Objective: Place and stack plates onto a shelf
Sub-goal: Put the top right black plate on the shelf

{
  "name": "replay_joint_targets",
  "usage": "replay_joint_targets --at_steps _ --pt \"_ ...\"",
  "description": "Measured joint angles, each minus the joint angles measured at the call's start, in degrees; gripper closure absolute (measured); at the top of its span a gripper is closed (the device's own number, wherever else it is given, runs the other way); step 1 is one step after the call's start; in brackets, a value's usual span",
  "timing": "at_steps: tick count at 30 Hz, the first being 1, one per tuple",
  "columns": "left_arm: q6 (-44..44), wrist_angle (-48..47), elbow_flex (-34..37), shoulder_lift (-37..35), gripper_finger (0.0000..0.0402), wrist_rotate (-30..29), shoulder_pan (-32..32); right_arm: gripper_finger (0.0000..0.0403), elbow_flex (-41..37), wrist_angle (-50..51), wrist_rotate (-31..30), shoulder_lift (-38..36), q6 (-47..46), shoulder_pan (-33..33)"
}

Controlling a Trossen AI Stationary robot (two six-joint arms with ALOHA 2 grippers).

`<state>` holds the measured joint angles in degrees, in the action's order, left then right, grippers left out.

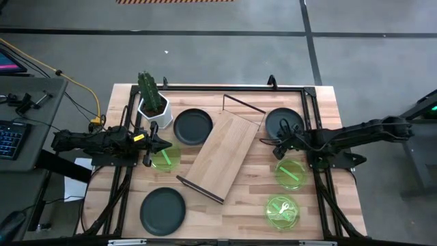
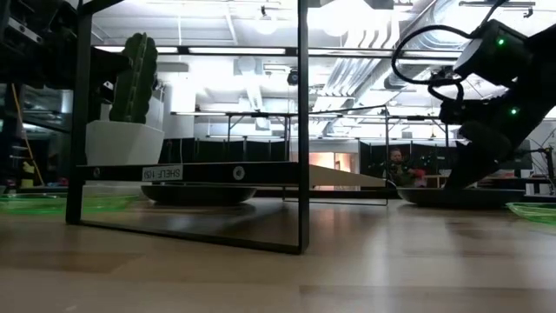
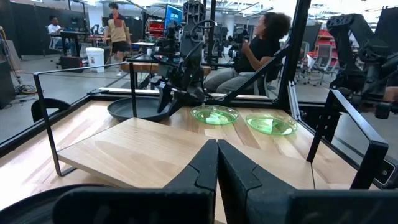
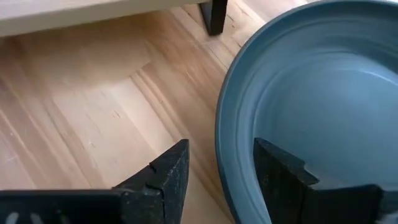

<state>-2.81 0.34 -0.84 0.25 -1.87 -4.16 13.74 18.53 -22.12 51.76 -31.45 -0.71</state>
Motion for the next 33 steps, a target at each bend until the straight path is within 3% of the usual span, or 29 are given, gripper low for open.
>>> replay_joint_targets --at_steps 9,12,16,22,25,33 --pt "0.00 0.00 0.02 0.00 0.0402 0.00 0.01 0.0249 0.00 -0.37 -1.89 5.61 -2.38 -0.02" --pt "0.00 0.01 0.02 0.00 0.0401 -0.02 0.01 0.0284 0.01 -0.44 -2.00 7.15 -4.18 -0.02" --pt "0.00 0.00 0.00 0.00 0.0402 -0.02 0.00 0.0379 0.24 -0.67 -3.00 7.57 -7.33 0.00" --pt "0.00 0.01 0.02 0.00 0.0401 0.00 0.01 0.0397 4.20 6.25 -5.22 5.22 -11.77 -0.01" --pt "-0.01 0.02 0.02 0.00 0.0402 -0.02 0.01 0.0400 8.08 11.40 -7.75 3.40 -12.27 0.00" --pt "0.00 0.02 0.00 0.00 0.0402 0.00 0.02 0.0402 20.17 26.25 -21.85 -0.48 -9.81 -0.02"
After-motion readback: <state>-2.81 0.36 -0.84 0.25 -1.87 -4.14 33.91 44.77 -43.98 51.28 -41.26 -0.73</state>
